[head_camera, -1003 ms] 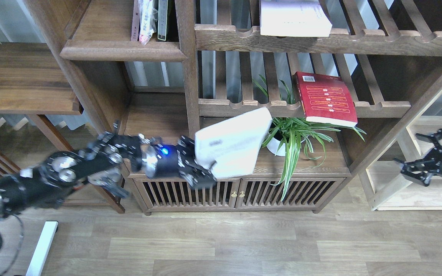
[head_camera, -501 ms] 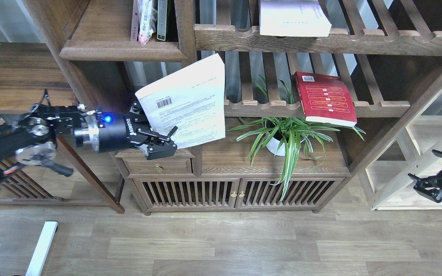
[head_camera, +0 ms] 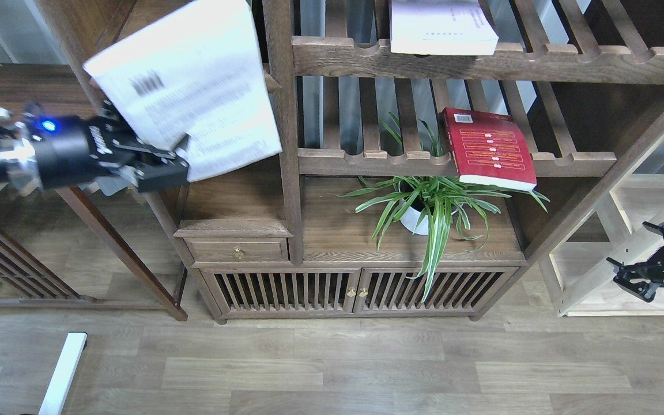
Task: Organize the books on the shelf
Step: 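Insert the book into the upper shelf compartment with the left gripper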
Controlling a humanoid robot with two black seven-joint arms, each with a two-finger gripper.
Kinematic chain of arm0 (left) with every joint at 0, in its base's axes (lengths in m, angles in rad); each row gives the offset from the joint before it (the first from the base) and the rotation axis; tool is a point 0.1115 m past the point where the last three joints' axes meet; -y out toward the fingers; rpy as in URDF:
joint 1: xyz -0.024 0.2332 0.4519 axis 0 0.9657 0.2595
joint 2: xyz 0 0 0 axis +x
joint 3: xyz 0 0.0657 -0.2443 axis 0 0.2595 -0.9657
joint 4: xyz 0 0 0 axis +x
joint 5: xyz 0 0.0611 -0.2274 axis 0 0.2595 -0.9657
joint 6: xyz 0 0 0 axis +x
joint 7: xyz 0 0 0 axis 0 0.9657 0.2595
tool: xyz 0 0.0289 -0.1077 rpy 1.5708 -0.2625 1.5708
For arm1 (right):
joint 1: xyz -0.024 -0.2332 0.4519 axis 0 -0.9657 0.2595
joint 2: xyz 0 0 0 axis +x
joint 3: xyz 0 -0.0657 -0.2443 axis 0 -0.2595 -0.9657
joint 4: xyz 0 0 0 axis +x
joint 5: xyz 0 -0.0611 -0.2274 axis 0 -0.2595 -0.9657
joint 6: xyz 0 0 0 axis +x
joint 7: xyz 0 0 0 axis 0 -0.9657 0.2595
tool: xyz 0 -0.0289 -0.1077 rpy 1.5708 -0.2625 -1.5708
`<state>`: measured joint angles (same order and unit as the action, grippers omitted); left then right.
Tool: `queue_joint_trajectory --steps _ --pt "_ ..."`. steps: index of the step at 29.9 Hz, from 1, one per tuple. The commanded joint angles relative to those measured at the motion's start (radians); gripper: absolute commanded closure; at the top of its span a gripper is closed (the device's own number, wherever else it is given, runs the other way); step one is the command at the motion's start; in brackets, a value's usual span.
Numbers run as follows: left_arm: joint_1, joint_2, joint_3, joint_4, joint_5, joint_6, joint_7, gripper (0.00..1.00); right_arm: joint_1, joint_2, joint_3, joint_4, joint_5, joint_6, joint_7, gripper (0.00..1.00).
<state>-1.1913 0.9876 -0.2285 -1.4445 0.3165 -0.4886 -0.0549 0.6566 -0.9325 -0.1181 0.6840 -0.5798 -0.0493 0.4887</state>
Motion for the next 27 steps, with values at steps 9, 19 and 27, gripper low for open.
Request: queue_joint_trajectory --steps 9,19,27 --pt "-0.086 0.167 0.001 0.001 -0.129 0.0 0.029 1.0 -0.006 0.034 -0.002 0.0 0.0 -0.027 0.0 0.09" --pt "-0.145 0.192 0.004 0.018 -0.215 0.0 0.099 1.0 -0.008 0.035 -0.002 0.0 0.0 -0.034 0.0 0.09" --pt "-0.151 0.178 0.006 0.021 -0.231 0.002 0.124 1.0 -0.005 0.034 -0.003 0.002 0.0 -0.034 0.0 0.09"
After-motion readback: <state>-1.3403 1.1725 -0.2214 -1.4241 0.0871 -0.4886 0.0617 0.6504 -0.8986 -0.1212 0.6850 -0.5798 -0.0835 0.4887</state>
